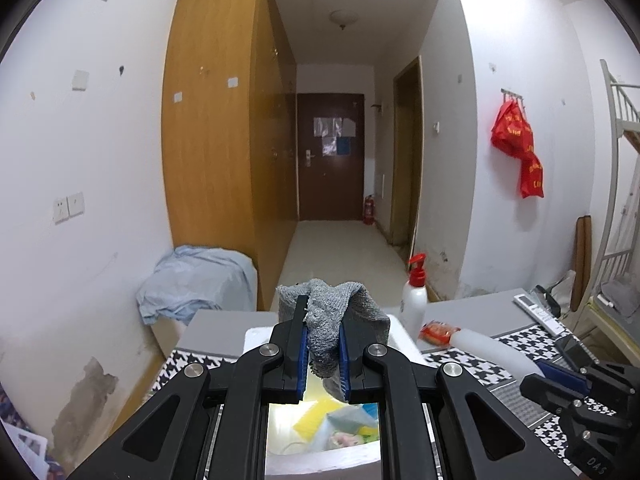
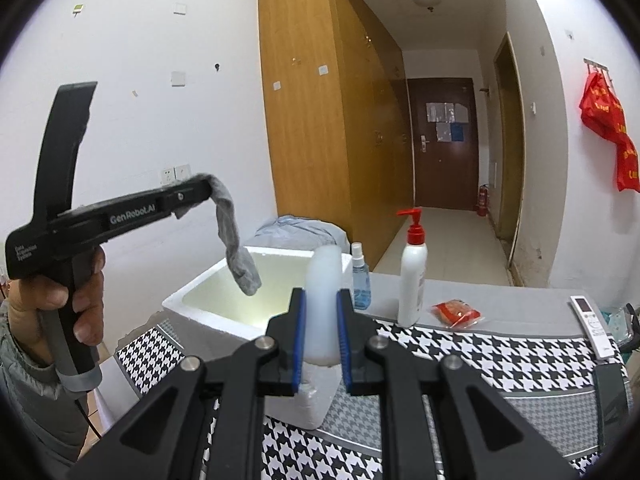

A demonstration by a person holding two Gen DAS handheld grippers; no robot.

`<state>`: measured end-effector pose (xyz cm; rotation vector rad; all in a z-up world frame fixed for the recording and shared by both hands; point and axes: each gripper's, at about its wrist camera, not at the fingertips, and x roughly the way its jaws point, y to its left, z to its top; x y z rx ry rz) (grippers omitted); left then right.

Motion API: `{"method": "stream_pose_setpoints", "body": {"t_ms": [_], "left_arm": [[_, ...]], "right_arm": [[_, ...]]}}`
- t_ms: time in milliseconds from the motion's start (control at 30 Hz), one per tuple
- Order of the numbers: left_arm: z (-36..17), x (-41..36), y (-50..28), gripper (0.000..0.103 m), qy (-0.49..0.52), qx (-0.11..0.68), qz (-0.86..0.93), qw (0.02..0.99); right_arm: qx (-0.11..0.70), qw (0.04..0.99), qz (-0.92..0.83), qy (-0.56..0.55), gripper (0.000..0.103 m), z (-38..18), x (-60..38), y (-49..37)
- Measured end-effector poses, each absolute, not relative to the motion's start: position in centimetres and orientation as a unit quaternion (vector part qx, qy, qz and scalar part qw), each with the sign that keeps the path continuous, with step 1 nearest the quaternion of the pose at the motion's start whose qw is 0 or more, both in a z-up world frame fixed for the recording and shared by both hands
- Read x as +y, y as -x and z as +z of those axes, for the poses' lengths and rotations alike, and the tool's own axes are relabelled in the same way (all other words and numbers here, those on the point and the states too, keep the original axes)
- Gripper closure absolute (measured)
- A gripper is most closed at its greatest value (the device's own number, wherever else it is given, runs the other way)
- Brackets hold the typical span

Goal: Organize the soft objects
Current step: 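Carry the sock over the foam box with the left gripper while the right carries the stick, then open the left gripper to drop the grey sock into the box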

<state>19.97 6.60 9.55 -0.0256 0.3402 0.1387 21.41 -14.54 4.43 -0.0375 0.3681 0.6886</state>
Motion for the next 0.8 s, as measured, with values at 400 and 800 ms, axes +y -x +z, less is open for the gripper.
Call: {"method": "stream_pose_setpoints", "body": {"t_ms": [400, 800], "left_arm": [[7.1, 7.1, -22.5, 0.090, 0.017, 0.226, 0.069, 0.972], [4.3, 7.3, -24.3, 0.019, 0.015, 0.281, 0.058, 0.958]], "right_arm": [[0.189, 0.924, 0.331, 0.026, 0.085, 4.0, -13.8, -21.8], [0.197, 0.925, 0.323, 0.026, 0.085, 3.8, -13.4, -22.1]]}}
